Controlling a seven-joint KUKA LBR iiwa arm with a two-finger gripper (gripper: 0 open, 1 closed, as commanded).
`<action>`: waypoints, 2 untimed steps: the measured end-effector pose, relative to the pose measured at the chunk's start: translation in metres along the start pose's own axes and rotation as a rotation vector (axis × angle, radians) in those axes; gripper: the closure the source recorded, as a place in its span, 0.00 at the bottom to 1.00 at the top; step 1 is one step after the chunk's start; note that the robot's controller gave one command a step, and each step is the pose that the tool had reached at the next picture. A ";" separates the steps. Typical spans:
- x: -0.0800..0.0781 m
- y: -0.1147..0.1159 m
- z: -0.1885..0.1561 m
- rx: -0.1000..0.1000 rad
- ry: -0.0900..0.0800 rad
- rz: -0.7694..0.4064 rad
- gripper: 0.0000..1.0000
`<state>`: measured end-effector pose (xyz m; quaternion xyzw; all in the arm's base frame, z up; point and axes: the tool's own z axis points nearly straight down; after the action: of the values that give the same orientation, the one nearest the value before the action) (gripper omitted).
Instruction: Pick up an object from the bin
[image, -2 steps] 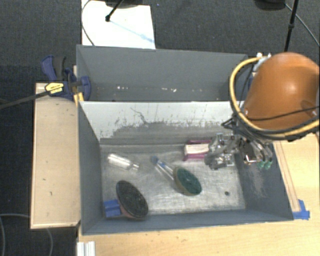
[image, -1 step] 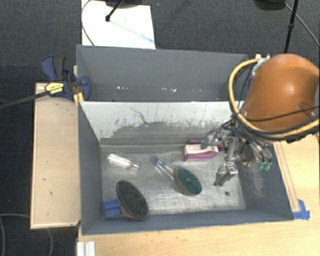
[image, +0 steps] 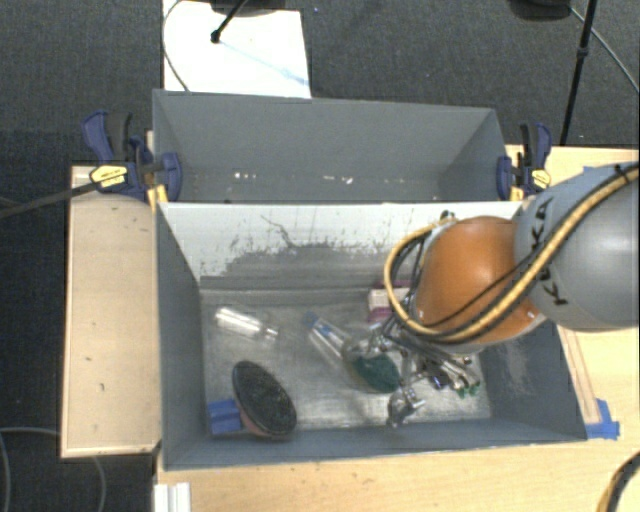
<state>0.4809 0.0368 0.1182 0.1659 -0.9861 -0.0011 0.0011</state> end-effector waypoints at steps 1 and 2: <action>-0.011 -0.034 0.017 0.009 -0.037 0.009 0.00; -0.015 -0.030 0.016 0.004 -0.051 0.007 1.00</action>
Offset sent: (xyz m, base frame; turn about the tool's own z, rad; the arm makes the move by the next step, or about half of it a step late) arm 0.0158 -0.0422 -0.0375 0.0117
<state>0.5050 0.0130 0.1018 0.1622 -0.9865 -0.0034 -0.0245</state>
